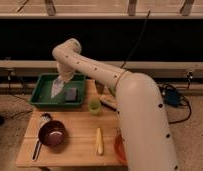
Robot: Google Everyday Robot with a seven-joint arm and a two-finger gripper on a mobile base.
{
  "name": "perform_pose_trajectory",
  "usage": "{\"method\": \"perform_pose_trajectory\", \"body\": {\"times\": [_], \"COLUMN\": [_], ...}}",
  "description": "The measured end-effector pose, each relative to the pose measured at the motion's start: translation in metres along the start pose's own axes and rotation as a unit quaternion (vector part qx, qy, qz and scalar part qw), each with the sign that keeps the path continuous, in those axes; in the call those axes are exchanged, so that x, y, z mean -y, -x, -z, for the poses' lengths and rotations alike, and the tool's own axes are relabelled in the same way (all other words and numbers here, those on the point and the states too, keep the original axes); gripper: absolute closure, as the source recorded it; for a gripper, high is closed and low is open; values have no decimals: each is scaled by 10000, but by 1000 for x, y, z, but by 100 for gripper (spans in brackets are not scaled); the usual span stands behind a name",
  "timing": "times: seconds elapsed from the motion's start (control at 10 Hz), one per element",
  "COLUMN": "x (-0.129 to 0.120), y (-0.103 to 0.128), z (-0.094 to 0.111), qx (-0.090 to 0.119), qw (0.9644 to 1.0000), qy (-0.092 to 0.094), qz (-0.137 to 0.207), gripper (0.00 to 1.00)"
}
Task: Place towel in tray
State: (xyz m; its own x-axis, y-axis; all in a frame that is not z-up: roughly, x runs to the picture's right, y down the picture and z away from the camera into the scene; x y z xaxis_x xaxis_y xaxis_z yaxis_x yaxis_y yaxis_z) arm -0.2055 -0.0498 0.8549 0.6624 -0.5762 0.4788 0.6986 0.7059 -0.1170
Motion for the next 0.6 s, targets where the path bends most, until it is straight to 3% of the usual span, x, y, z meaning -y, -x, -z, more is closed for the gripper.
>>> {"method": "perform_pose_trajectory", "body": {"times": [0.1,0.2,0.6], "x": [5,6,6], "y": [6,6,6], "z": [-5,-6,-7], "qx": [62,62,64], "qw": [9998,9996,9996], "qy": [-151,-215,-218], "qz": [-131,-187,-186], "gripper": [53,50,50]}}
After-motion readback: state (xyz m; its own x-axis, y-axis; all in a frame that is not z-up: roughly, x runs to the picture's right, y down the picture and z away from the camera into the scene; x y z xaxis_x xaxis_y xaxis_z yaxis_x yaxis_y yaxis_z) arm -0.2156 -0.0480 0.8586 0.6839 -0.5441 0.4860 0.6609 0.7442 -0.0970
